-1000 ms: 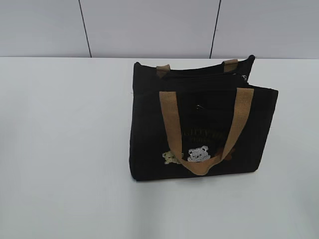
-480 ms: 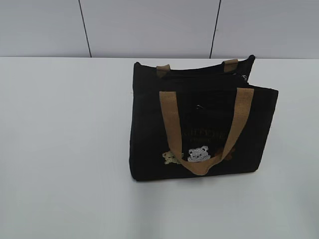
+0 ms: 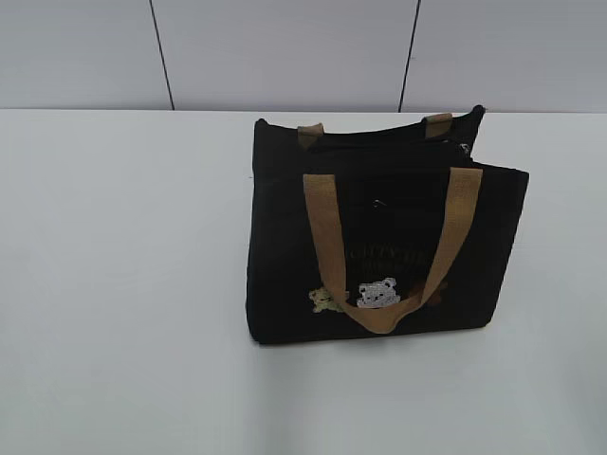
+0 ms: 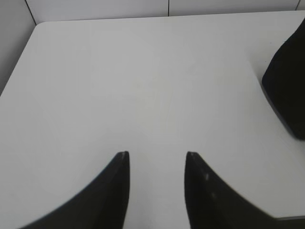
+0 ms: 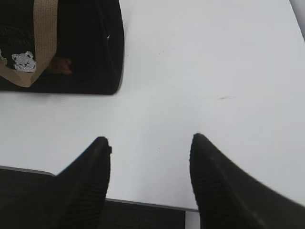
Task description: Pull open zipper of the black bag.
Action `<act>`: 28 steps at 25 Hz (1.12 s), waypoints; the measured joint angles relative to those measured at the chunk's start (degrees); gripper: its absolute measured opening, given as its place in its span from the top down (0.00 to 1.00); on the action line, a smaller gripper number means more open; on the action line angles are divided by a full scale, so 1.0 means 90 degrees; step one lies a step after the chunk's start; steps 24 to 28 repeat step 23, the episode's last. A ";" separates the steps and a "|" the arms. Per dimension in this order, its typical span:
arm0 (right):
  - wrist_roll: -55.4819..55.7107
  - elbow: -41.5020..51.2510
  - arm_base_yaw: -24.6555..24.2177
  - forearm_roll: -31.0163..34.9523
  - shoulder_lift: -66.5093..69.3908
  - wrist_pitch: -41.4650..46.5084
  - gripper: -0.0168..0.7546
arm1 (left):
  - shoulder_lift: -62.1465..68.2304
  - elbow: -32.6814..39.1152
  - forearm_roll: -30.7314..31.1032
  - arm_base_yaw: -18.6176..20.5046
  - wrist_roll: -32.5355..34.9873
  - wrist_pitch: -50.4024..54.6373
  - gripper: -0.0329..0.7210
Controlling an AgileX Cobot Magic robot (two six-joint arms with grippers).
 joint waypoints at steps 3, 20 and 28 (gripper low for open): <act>0.0000 0.0000 0.0000 0.0000 0.0000 0.0000 0.45 | 0.0000 -0.0001 0.0000 0.0059 0.0000 0.0000 0.57; -0.0007 0.0007 0.0000 0.0005 0.0000 -0.0002 0.45 | 0.0000 0.0006 0.0022 0.0059 -0.0120 -0.0004 0.57; -0.0007 0.0007 0.0000 0.0005 0.0000 -0.0002 0.45 | 0.0000 0.0006 0.0022 0.0059 -0.0120 -0.0004 0.57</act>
